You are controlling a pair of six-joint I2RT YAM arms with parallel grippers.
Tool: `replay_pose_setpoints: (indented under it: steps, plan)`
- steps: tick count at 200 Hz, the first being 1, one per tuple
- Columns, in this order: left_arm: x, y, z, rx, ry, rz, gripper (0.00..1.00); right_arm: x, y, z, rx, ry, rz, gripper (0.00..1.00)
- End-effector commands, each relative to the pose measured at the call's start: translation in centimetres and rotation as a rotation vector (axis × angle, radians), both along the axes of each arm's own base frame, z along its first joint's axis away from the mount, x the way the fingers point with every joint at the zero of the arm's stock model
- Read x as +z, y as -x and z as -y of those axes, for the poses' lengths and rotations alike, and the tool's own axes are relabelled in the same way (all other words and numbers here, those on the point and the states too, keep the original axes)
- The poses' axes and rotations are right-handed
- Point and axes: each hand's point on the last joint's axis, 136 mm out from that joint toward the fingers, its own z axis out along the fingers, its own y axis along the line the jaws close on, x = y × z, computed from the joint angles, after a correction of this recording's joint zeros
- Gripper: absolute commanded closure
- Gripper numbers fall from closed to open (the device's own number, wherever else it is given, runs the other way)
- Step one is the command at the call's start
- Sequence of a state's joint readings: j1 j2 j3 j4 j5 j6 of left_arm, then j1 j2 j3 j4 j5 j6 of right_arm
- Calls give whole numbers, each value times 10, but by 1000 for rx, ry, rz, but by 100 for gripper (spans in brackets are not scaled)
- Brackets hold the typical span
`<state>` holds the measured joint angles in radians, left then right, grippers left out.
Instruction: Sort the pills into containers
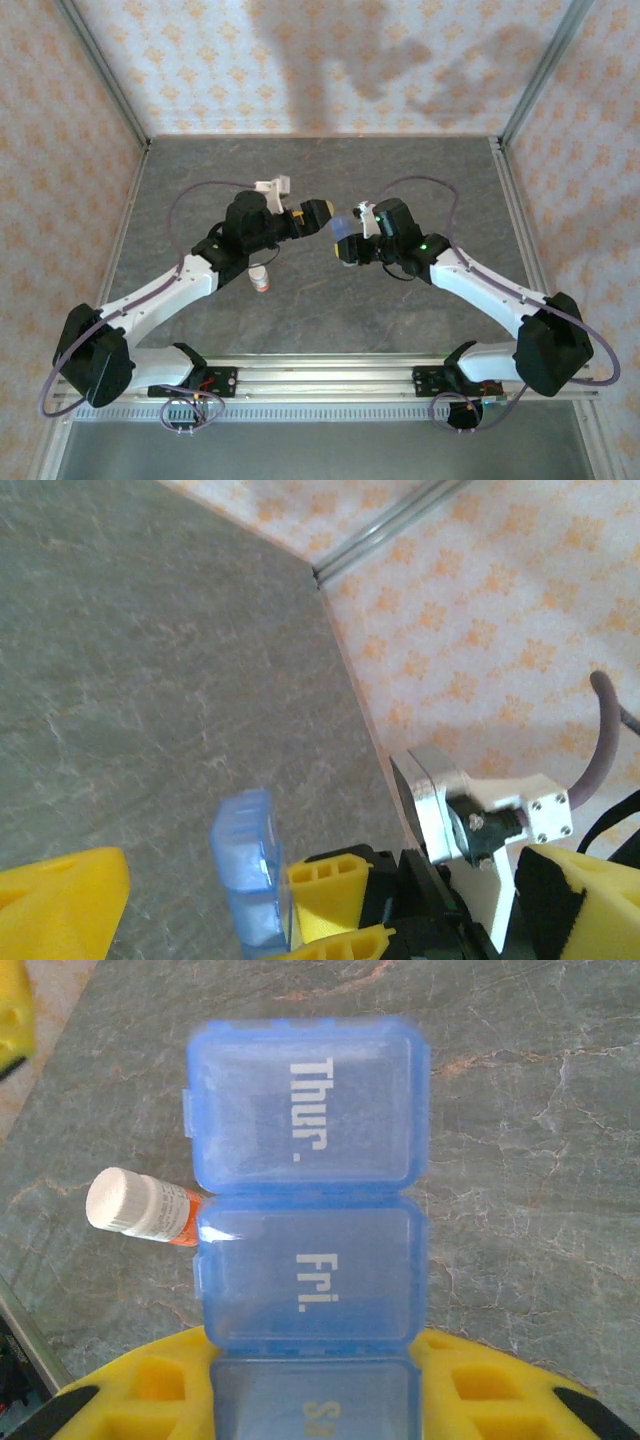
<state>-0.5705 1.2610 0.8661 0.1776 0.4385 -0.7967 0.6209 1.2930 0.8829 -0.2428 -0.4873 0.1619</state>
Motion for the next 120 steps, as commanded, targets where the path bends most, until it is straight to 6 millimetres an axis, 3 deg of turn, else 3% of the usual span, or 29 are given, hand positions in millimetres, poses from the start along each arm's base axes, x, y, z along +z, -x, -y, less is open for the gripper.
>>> replay_pose_setpoints:
  steps: [1,49,120]
  plan:
    - [9,2,14,-23,66,22,0,5,-2,-3,-6,-38,12,79]
    - [3,11,31,-58,80,9,0,3,-5,-6,-16,-50,4,80]
    - [2,16,43,-75,83,5,0,2,-6,-3,-33,-43,6,80]
